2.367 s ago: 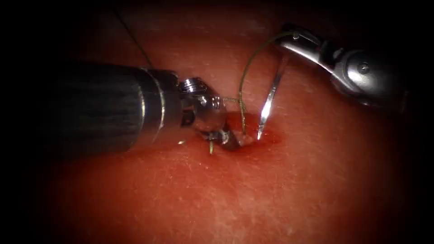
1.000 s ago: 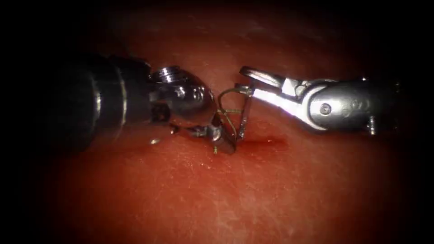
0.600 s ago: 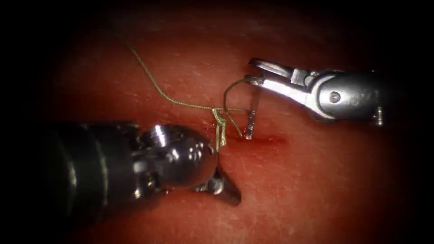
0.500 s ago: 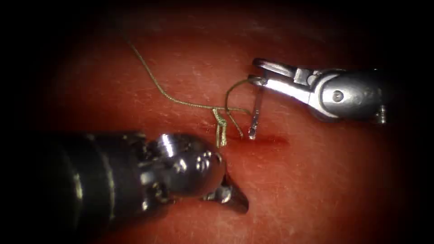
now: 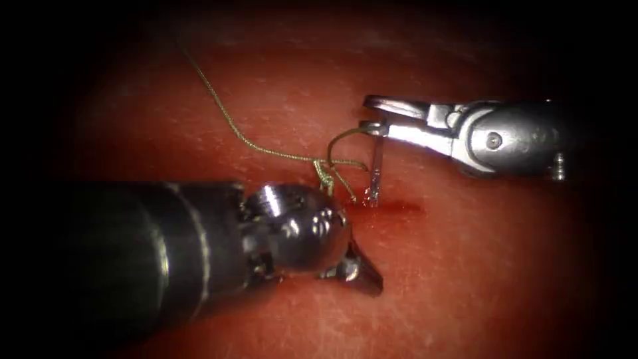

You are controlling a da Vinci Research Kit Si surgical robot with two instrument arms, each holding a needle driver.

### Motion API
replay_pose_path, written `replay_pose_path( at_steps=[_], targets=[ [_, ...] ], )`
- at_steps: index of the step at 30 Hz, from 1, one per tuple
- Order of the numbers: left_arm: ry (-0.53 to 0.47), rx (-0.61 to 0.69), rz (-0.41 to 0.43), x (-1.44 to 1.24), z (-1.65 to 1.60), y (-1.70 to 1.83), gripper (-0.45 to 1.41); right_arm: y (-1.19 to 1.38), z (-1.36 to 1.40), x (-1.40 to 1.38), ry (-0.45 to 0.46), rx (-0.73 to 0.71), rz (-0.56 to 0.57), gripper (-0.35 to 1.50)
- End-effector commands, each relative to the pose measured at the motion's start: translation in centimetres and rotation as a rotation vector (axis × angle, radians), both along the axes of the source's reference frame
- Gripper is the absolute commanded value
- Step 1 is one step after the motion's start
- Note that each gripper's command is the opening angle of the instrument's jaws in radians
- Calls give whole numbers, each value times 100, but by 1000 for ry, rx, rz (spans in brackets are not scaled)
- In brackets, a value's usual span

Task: Wound Closure

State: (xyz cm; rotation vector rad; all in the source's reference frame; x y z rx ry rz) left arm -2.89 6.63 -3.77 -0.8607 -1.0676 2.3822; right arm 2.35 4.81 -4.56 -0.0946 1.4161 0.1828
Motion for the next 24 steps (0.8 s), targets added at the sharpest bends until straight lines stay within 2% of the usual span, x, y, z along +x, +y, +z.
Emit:
replay_pose_path(
  at_steps=[1,12,24],
  targets=[
    [0,-3,3,-4,9,-3,-9,0,7,6,2,24,6,-35],
    [0,-16,4,5,17,-9,-9,3,8,5,12,160,64,-35],
    [-4,-29,-37,12,43,-26,-10,9,9,0,16,198,109,-35]
  ],
)
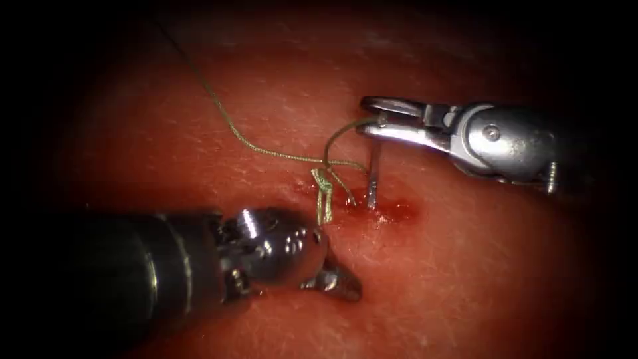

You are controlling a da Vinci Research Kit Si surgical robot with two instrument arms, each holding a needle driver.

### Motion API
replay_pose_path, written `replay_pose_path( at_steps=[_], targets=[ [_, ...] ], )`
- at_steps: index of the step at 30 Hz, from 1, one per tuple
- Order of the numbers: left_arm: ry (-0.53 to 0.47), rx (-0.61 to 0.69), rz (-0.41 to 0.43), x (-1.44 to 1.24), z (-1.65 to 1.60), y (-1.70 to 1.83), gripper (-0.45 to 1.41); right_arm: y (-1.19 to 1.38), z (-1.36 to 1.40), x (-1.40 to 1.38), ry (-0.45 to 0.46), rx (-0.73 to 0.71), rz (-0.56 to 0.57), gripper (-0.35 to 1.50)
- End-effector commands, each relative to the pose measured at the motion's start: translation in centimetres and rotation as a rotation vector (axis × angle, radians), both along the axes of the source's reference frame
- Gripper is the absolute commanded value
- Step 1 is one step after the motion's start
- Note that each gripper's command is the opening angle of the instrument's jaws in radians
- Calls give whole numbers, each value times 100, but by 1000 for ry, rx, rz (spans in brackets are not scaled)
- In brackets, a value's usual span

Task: Wound Closure

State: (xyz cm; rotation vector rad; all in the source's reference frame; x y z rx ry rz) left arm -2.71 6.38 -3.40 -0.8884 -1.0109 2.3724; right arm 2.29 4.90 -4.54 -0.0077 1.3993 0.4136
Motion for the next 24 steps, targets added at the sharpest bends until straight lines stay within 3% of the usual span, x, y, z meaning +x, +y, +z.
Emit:
replay_pose_path(
  at_steps=[1,24],
  targets=[
    [3,0,-6,-2,12,-1,-11,0,6,5,7,17,2,-35],
    [-3,-14,-49,2,22,3,-12,-3,11,0,46,260,41,-35]
  ],
)
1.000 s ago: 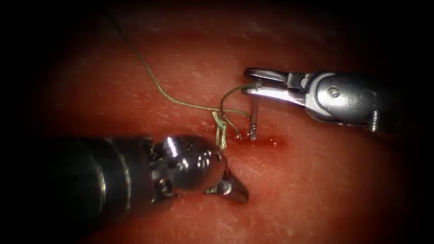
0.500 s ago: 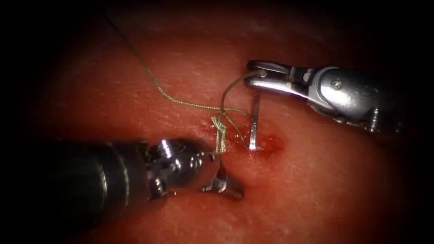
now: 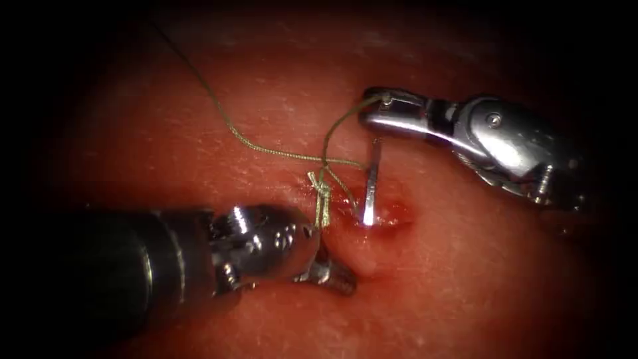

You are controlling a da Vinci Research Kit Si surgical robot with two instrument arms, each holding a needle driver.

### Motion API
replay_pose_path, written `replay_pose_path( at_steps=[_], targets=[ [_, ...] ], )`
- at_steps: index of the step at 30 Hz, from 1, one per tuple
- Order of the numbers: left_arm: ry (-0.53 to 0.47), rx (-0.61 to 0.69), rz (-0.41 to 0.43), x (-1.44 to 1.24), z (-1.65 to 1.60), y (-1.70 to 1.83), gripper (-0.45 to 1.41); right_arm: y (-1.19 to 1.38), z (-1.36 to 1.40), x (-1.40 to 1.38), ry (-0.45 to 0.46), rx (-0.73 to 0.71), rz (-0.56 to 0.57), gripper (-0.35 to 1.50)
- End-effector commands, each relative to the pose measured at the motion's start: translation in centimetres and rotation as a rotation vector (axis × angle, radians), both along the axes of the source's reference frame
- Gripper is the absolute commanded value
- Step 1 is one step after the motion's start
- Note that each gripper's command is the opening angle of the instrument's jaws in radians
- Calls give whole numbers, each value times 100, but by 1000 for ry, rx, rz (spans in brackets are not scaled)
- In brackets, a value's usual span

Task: Wound Closure

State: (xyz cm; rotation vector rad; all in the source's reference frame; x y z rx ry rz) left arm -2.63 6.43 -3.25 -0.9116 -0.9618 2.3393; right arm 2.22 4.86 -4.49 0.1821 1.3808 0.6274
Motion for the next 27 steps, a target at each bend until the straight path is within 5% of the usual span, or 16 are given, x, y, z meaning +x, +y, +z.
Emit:
replay_pose_path(
  at_steps=[1,15,27],
  targets=[
    [0,0,2,-6,7,-3,-12,1,6,6,2,4,3,-35],
    [3,-4,0,-6,14,-4,-13,7,10,5,28,130,65,-35],
    [2,-4,2,-1,15,-1,-12,-11,14,8,84,338,-10,-35]
  ],
)
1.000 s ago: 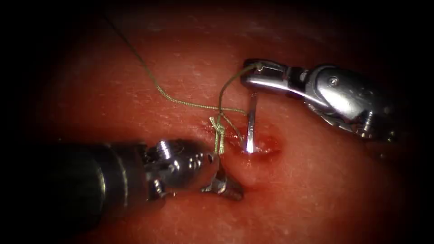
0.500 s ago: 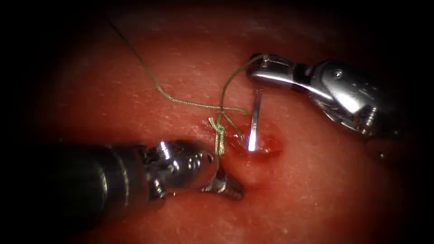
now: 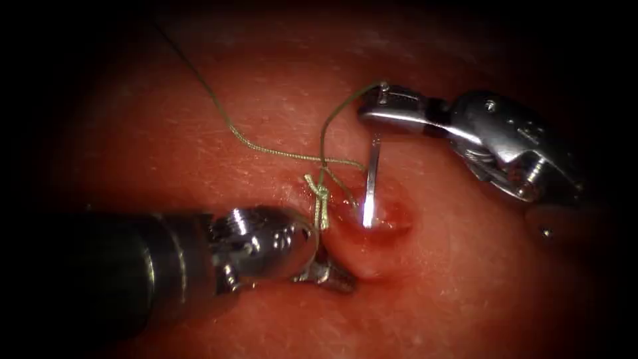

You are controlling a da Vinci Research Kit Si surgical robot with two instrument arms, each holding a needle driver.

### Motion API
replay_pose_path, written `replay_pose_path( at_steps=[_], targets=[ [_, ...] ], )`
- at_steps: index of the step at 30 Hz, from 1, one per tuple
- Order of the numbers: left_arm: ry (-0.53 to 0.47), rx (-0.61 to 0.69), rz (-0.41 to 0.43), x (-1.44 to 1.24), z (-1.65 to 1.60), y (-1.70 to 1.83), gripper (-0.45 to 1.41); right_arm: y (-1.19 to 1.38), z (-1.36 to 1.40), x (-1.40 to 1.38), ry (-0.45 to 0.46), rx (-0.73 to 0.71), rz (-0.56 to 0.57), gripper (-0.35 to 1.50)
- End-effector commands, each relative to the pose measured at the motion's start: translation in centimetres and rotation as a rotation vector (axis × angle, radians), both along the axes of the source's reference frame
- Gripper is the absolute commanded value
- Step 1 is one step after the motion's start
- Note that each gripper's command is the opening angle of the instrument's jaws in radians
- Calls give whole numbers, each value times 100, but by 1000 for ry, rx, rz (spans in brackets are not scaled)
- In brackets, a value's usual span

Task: Wound Closure

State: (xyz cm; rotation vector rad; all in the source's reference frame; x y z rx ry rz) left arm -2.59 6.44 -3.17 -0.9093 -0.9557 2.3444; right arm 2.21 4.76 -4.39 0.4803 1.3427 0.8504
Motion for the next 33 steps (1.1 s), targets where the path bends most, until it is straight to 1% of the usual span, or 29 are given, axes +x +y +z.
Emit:
replay_pose_path(
  at_steps=[1,2,6,15,18,20,21,22,25,26,33],
  targets=[
    [-1,1,1,-5,6,-2,-12,-3,5,9,13,22,-6,-35],
    [-1,1,1,-5,6,-2,-12,-6,6,10,22,62,-14,-35],
    [-2,2,1,-4,6,-2,-12,-13,8,12,25,110,-44,-35],
    [-2,3,1,-3,5,-1,-12,-30,1,21,51,310,-97,-35],
    [-2,3,1,-2,5,-1,-12,-33,-1,21,54,351,-96,-35],
    [-2,3,1,-2,5,-1,-13,-35,-1,21,48,396,-74,-35],
    [-2,3,1,-2,5,-1,-13,-34,2,21,47,439,-53,-35],
    [-2,3,1,-2,5,-1,-13,-34,2,21,47,439,-53,-35],
    [-2,3,1,-2,5,-1,-13,-34,8,21,59,527,-37,-35],
    [-3,3,1,-2,4,-1,-13,-35,9,21,40,540,-42,-35],
    [-3,4,1,-1,3,0,-13,-40,7,23,36,546,-74,-35]
  ],
)
